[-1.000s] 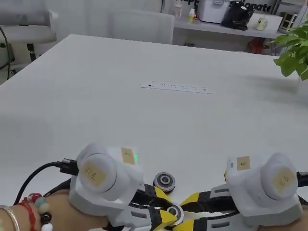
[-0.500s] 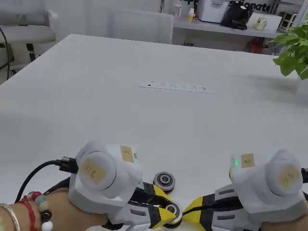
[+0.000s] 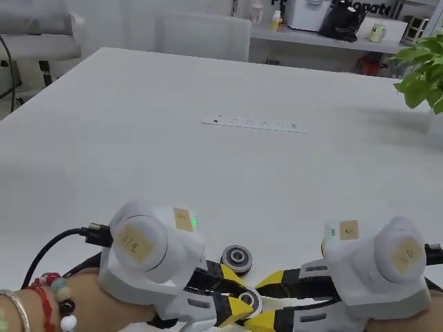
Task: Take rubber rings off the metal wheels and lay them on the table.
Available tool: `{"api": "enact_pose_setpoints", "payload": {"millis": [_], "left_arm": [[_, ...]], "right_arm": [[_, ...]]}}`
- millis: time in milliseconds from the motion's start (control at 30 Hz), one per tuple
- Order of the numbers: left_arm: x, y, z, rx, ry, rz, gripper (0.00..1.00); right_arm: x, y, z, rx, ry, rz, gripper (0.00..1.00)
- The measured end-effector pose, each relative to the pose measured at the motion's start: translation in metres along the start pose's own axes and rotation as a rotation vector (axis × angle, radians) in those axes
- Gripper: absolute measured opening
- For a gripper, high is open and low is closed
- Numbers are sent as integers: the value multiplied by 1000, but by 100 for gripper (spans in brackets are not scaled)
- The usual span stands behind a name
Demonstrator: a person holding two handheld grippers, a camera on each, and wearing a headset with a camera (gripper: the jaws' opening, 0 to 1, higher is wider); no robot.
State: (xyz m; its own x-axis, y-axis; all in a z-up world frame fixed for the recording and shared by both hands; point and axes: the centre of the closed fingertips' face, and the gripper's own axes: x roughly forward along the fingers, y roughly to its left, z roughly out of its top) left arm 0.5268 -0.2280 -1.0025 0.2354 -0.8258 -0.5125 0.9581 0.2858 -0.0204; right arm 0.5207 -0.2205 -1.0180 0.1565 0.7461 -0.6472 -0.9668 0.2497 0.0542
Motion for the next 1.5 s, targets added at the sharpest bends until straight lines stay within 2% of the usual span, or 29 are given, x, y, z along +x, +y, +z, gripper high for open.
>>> {"api": "enact_pose_setpoints", "payload": {"millis": [200,267,300,333,567,633,667,767,900,1000,1067,1100,1167,1200,1233,1267,1500], "left_arm": [[0,0,0,1,1,0,14],[0,0,0,0,1,0,14],[0,0,0,0,1,0,14],[0,0,0,-2,1,0,14],[0,0,0,-2,4,3,14],[-1,1,-1,0,6,3,13],[-1,1,-1,0,6,4,13],[-1,1,-1,1,7,5,13],[-2,1,-1,2,8,7,13],[-2,1,-1,9,11,7,13],[-2,2,-1,13,12,8,13],[-2,2,-1,16,14,9,13],[-2,2,-2,16,15,11,13],[-2,2,-2,16,16,11,13],[-2,2,-2,17,18,11,13],[-2,2,-2,19,20,11,13],[-3,2,-2,21,21,9,13]], "right_arm": [[-4,0,-5,-52,34,5,19],[-7,-1,-11,-19,49,11,11],[-8,-3,-15,-20,70,-2,4],[-9,-3,-11,-47,48,4,2],[-9,-6,-11,-28,67,-12,0],[-10,-11,-9,5,65,-34,0],[-11,-11,-10,59,66,-35,0],[-12,-13,-8,119,53,-40,0],[-13,-13,-8,268,35,-29,0],[-13,-14,-8,315,30,-28,0],[-14,-12,-1,359,-5,-14,0],[-14,-14,-1,391,-2,-28,0],[-14,-13,-1,374,-2,-23,0],[-13,-11,7,397,-35,-8,0],[-13,-11,3,411,-4,-20,0],[-12,-11,4,377,-9,-21,0],[-13,-9,7,383,-16,-15,0]]}}
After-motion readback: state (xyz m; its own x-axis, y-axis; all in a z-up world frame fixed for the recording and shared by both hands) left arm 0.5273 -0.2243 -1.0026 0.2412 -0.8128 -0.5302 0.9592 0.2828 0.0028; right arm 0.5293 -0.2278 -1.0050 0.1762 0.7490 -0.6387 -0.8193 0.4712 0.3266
